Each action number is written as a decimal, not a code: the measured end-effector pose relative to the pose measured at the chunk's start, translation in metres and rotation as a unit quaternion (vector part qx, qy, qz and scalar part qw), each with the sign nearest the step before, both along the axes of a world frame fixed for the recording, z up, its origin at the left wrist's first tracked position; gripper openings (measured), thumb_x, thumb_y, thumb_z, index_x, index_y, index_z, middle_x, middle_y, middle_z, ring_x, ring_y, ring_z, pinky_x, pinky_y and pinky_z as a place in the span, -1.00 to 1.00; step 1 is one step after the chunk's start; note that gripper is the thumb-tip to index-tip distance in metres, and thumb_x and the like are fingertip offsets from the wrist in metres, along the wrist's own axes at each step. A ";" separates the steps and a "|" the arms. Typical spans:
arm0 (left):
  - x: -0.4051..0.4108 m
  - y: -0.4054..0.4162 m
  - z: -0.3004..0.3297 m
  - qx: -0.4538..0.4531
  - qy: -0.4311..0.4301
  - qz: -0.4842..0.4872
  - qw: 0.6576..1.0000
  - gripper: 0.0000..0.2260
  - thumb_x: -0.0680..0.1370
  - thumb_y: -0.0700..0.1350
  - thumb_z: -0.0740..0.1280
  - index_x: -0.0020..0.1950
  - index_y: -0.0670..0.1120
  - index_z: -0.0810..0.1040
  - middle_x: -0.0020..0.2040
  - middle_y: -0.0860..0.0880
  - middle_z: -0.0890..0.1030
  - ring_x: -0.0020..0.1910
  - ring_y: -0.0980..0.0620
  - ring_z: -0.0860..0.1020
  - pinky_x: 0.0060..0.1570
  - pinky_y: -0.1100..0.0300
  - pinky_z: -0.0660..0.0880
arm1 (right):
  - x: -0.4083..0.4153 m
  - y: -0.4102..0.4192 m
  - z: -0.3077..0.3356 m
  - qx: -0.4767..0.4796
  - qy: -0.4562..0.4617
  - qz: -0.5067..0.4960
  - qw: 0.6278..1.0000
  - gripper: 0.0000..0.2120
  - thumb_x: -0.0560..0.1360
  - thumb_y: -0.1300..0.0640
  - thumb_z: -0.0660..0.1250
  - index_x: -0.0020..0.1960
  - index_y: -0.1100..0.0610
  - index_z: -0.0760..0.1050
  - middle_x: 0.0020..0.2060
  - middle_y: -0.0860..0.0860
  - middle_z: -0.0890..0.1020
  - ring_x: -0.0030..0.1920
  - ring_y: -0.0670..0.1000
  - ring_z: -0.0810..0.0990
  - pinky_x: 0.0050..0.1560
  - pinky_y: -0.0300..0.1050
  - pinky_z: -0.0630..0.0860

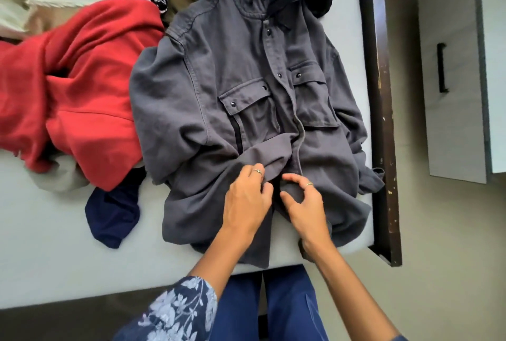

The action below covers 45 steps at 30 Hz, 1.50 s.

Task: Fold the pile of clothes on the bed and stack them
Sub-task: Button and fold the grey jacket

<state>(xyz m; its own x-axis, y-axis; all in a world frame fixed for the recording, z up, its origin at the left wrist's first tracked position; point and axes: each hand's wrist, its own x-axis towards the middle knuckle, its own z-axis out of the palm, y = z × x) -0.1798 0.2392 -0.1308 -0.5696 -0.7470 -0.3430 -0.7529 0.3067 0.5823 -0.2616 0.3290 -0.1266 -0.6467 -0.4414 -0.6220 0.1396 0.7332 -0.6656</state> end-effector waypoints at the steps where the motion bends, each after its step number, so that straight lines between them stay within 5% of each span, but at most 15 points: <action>1: 0.003 0.008 0.011 0.006 0.006 0.003 1.000 -0.91 0.43 -0.24 0.33 -0.13 -0.20 0.45 -0.23 -0.18 0.49 -0.30 -0.28 0.49 -0.35 -0.03 0.41 | 0.000 0.007 0.012 -0.015 -0.006 0.000 1.000 -0.64 0.46 0.36 0.35 0.19 0.06 0.49 0.10 -0.06 0.57 0.10 -0.16 0.53 0.20 -0.28 0.42; 5: 0.005 0.035 0.042 0.113 0.049 0.063 0.990 -0.78 0.46 -0.28 0.32 -0.21 -0.10 0.28 -0.34 -0.06 0.43 -0.35 -0.13 0.42 -0.28 -0.03 0.39 | 0.001 0.020 0.052 -0.044 -0.096 -0.113 0.988 -0.58 0.46 0.38 0.38 0.22 0.05 0.39 -0.10 0.05 0.57 -0.20 -0.10 0.57 -0.11 -0.27 0.52; 8: 0.001 0.049 0.055 0.205 0.078 0.140 0.965 -0.83 0.51 -0.26 0.31 -0.15 -0.06 0.35 -0.33 0.04 0.48 -0.36 0.07 0.46 -0.25 0.15 0.46 | 0.001 0.020 0.065 -0.053 -0.169 -0.216 0.960 -0.81 0.47 0.34 0.38 0.07 0.20 0.52 -0.07 0.19 0.65 -0.09 0.04 0.64 0.06 -0.05 0.54; 11: -0.007 0.052 0.067 0.279 0.092 0.215 0.931 -0.88 0.54 -0.22 0.29 -0.03 -0.01 0.46 -0.23 0.06 0.57 -0.24 0.20 0.54 -0.22 0.43 0.42 | -0.001 0.021 0.069 -0.076 -0.221 -0.234 0.944 -0.89 0.51 0.30 0.33 -0.03 0.31 0.60 -0.16 0.21 0.68 -0.12 0.09 0.63 0.01 0.00 0.53; 15: -0.010 0.054 0.067 0.332 0.128 0.285 0.890 -0.86 0.54 -0.05 0.27 -0.04 0.13 0.62 -0.17 0.01 0.63 -0.22 0.16 0.51 -0.05 0.18 0.48 | -0.009 0.027 0.073 -0.102 -0.268 -0.218 0.933 -0.85 0.54 0.31 0.28 -0.04 0.25 0.63 -0.14 0.19 0.67 -0.08 0.10 0.61 0.00 -0.03 0.53; 19: -0.007 0.051 0.070 0.312 0.148 0.277 0.896 -0.75 0.54 -0.25 0.33 -0.07 0.12 0.63 -0.07 0.06 0.68 -0.11 0.18 0.62 -0.06 0.32 0.48 | -0.024 0.039 0.073 -0.017 -0.189 -0.143 0.971 -0.89 0.52 0.27 0.33 0.01 0.19 0.61 -0.09 0.13 0.70 -0.02 0.08 0.65 0.06 0.03 0.55; 23: -0.008 0.055 0.075 0.238 0.134 0.238 0.932 -0.74 0.48 -0.24 0.42 -0.07 0.14 0.52 -0.18 0.10 0.59 -0.27 0.24 0.55 -0.18 0.38 0.49 | -0.039 0.042 0.082 0.052 0.020 -0.062 0.997 -0.97 0.49 0.18 0.40 -0.08 0.10 0.60 -0.22 0.00 0.68 -0.16 -0.02 0.66 -0.03 -0.02 0.59; 25: -0.012 0.058 0.080 0.215 0.138 0.231 0.939 -0.70 0.47 -0.25 0.43 -0.08 0.15 0.46 -0.19 0.08 0.56 -0.28 0.24 0.54 -0.21 0.42 0.49 | -0.038 0.038 0.091 0.041 0.055 -0.031 0.997 -0.96 0.46 0.16 0.43 -0.10 0.09 0.59 -0.26 -0.07 0.65 -0.22 -0.09 0.64 -0.09 -0.16 0.57; 28: -0.017 0.065 0.086 0.208 0.155 0.224 0.939 -0.76 0.49 -0.28 0.40 -0.03 0.05 0.50 -0.16 0.08 0.58 -0.23 0.29 0.57 -0.19 0.47 0.47 | -0.026 0.036 0.098 0.033 0.060 0.012 0.998 -0.91 0.44 0.15 0.45 -0.15 0.03 0.54 -0.32 -0.21 0.58 -0.26 -0.24 0.58 -0.21 -0.42 0.46; 31: -0.020 0.072 0.090 0.214 0.166 0.238 0.933 -0.79 0.52 -0.30 0.36 0.01 0.01 0.54 -0.15 0.09 0.59 -0.22 0.29 0.59 -0.18 0.48 0.47 | -0.021 0.038 0.097 0.032 0.063 0.009 0.997 -0.95 0.46 0.18 0.43 -0.09 0.10 0.58 -0.28 -0.14 0.61 -0.25 -0.29 0.56 -0.26 -0.53 0.39; 45: -0.030 0.088 0.080 0.238 0.175 0.406 0.865 -0.75 0.47 -0.32 0.39 -0.22 -0.03 0.39 -0.25 -0.08 0.64 -0.34 0.14 0.59 -0.17 0.20 0.52 | -0.015 0.050 0.086 -0.030 0.010 -0.024 0.999 -0.90 0.46 0.25 0.42 -0.03 0.16 0.63 -0.22 -0.08 0.66 -0.24 -0.28 0.60 -0.19 -0.49 0.44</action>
